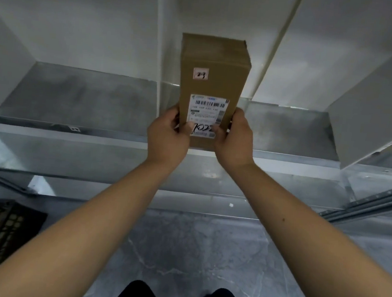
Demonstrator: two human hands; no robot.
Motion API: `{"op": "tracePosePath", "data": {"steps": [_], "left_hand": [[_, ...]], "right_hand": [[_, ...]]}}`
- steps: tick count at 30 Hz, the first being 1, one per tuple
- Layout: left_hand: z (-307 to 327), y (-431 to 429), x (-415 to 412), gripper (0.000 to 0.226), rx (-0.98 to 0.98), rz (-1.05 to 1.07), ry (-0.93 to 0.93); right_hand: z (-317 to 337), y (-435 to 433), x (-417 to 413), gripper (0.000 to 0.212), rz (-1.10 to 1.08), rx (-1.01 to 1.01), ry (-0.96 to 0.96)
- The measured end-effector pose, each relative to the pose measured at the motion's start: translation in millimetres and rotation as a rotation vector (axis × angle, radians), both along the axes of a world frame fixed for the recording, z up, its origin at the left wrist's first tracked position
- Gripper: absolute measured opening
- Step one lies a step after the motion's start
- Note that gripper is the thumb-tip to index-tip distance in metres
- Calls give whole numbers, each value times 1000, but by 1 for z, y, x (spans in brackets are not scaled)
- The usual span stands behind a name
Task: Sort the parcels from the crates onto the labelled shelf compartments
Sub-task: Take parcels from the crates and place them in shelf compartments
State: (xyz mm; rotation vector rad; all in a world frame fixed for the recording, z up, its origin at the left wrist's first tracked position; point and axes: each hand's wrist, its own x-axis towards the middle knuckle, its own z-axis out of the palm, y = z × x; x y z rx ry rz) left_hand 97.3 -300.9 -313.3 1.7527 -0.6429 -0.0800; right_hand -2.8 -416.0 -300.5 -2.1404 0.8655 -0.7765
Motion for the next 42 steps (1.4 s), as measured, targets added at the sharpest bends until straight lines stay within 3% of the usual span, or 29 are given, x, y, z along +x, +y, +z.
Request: {"op": "tracePosePath", "data": {"steps": [18, 24, 28, 34, 36, 39, 42], "left_hand": [[0, -57, 34, 34, 39, 75, 89], [10, -57, 25, 62, -44, 91, 217], [19, -55, 23, 56, -80, 87, 213], [10, -51, 29, 39, -57, 45, 168], [13, -47, 20, 33, -101, 29, 250], [19, -34, -6, 39, -162, 74, 442], [25, -10, -30, 32, -90, 133, 558]], "right_hand": [[8, -45, 34, 29, 30, 76, -32], [17, -49, 31, 55, 45, 256, -39], [19, -61, 35, 63, 53, 340, 28], [13, -59, 26, 92, 1, 429, 83], [14, -52, 15, 80, -75, 454, 30], [13, -30, -8, 45, -116, 401, -5], [15, -2, -28, 29, -68, 437, -38]]}}
